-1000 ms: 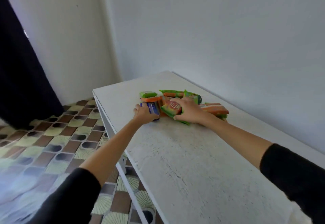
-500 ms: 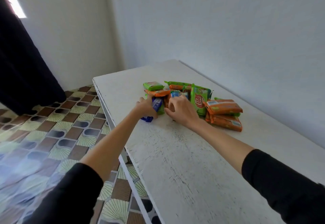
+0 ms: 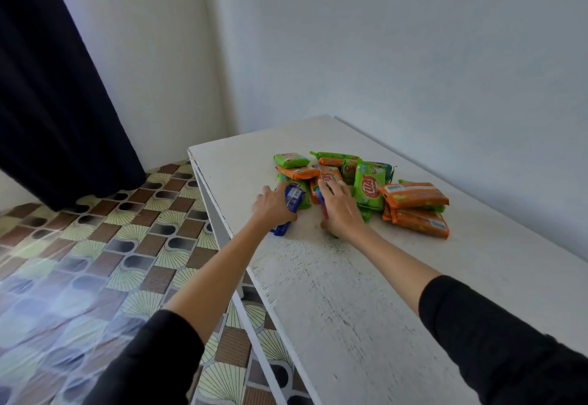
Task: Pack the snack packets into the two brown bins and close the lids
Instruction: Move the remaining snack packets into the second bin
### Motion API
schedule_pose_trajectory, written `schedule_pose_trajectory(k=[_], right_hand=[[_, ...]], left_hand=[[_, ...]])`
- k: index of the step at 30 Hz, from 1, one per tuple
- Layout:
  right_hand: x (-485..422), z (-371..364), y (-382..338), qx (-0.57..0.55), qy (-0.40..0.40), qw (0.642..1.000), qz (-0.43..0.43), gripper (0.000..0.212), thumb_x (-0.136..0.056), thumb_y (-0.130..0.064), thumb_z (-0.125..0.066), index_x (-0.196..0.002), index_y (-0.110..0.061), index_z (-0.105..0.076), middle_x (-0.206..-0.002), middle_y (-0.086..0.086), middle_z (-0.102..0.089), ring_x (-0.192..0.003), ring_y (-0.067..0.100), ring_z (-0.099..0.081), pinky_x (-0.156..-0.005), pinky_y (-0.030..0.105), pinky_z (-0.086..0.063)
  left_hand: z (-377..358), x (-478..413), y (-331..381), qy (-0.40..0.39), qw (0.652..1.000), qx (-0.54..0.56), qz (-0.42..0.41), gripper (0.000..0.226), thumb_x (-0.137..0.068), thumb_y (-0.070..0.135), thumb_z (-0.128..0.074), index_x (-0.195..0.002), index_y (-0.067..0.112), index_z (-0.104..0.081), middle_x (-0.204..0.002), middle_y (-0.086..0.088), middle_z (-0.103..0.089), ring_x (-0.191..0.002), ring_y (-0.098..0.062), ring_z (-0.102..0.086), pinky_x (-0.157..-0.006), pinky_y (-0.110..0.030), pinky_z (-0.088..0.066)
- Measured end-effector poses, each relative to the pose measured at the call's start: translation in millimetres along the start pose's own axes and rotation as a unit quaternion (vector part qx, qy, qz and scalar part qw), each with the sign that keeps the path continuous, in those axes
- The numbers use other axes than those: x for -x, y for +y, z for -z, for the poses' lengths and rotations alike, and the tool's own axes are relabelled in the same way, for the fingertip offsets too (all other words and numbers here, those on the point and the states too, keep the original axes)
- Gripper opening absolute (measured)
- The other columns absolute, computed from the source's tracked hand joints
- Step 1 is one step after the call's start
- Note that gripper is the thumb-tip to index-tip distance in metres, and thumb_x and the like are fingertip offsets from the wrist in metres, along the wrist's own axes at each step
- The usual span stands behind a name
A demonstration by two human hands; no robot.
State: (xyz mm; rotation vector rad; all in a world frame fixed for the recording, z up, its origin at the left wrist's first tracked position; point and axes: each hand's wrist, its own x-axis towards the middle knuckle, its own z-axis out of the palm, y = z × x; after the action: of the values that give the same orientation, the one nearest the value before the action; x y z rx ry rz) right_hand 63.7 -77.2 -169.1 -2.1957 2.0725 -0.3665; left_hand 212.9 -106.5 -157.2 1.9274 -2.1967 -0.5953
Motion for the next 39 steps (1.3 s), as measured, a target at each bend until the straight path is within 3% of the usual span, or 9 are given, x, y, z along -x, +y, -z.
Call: schedule_pose_trajectory(k=[3,5,12,18,25,31,36,39], right_hand=[[9.6,-0.4,2.0,-0.027,0.024,0.998,-0.045,0.075,-0.087,-0.008,-0.060,-0.149,-0.024,-0.019,-0.153,0.019,-0.008,-0.141,0.036,-0.012,-0.101,0.038,-0.040],[11.3,1.3,-3.3,-0.020,0.015,0.997,-0.072,0.069,-0.091,-0.013,-0.055,-0.148,-0.030,-0.019,-0.148,0.021,-0.017,-0.136,0.036,-0.023,-0.096,0.037,-0.043],[17.9,14.5,-1.5,-0.057,-0.030,0.996,-0.056,0.063,-0.085,-0.008,-0.065,-0.139,-0.031,-0.042,-0.136,0.017,-0.032,-0.126,0.035,-0.036,-0.103,0.035,-0.038],[38.4,59.9,10.2,-0.019,-0.057,0.997,-0.045,0.083,-0.064,-0.025,-0.082,-0.137,-0.035,-0.043,-0.134,0.011,-0.043,-0.120,0.029,-0.041,-0.099,0.036,-0.040],[99.5,141.5,57.1,-0.035,-0.027,0.994,-0.098,0.081,-0.063,-0.018,-0.083,-0.134,-0.033,-0.047,-0.125,0.015,-0.040,-0.114,0.032,-0.044,-0.096,0.035,-0.041],[201.5,203.5,96.2,-0.015,0.002,0.989,-0.149,0.077,-0.067,-0.020,-0.081,-0.134,-0.033,-0.046,-0.105,0.002,-0.036,-0.103,0.021,-0.041,-0.082,0.025,-0.036],[308.7,232.5,124.2,0.006,0.011,0.977,-0.214,0.079,-0.063,-0.019,-0.083,-0.133,-0.032,-0.048,-0.102,-0.002,-0.039,-0.096,0.016,-0.042,-0.078,0.024,-0.034],[370.5,239.1,139.0,0.000,0.008,0.964,-0.268,0.082,-0.060,-0.020,-0.084,-0.131,-0.037,-0.048,-0.103,-0.002,-0.041,-0.101,0.021,-0.047,-0.078,0.027,-0.037]], left_hand=[[-1.0,4.1,-0.3,0.008,1.000,-0.005,0.003,0.079,-0.083,0.031,-0.066,-0.145,0.023,-0.017,-0.137,-0.018,-0.035,-0.122,-0.033,-0.044,-0.089,-0.040,-0.048],[-1.4,7.2,-0.5,0.024,1.000,0.001,0.004,0.079,-0.082,0.032,-0.067,-0.145,0.024,-0.020,-0.135,-0.017,-0.037,-0.121,-0.032,-0.045,-0.088,-0.039,-0.048],[2.7,24.7,-6.1,0.036,0.998,0.049,-0.023,0.077,-0.075,0.032,-0.073,-0.140,0.024,-0.033,-0.134,-0.012,-0.047,-0.118,-0.027,-0.049,-0.084,-0.033,-0.047],[25.9,40.1,12.6,0.028,0.992,0.054,-0.115,0.075,-0.073,0.028,-0.076,-0.138,0.022,-0.039,-0.132,-0.009,-0.053,-0.115,-0.025,-0.053,-0.079,-0.028,-0.046],[46.6,70.0,76.7,0.018,0.962,0.101,-0.253,0.073,-0.068,0.020,-0.079,-0.134,0.021,-0.046,-0.123,-0.006,-0.059,-0.099,-0.015,-0.056,-0.074,-0.024,-0.046],[39.6,121.5,160.7,-0.067,0.909,0.099,-0.399,0.073,-0.069,0.020,-0.080,-0.132,0.025,-0.045,-0.124,-0.004,-0.057,-0.101,-0.015,-0.056,-0.073,-0.022,-0.052],[12.8,178.6,238.7,-0.102,0.830,0.062,-0.545,0.073,-0.068,0.020,-0.081,-0.131,0.023,-0.046,-0.125,-0.002,-0.056,-0.102,-0.012,-0.055,-0.076,-0.023,-0.053],[-5.9,208.9,272.0,-0.174,0.766,0.033,-0.618,0.075,-0.061,0.037,-0.078,-0.129,0.028,-0.046,-0.126,0.000,-0.056,-0.106,-0.016,-0.057,-0.082,-0.026,-0.055]])
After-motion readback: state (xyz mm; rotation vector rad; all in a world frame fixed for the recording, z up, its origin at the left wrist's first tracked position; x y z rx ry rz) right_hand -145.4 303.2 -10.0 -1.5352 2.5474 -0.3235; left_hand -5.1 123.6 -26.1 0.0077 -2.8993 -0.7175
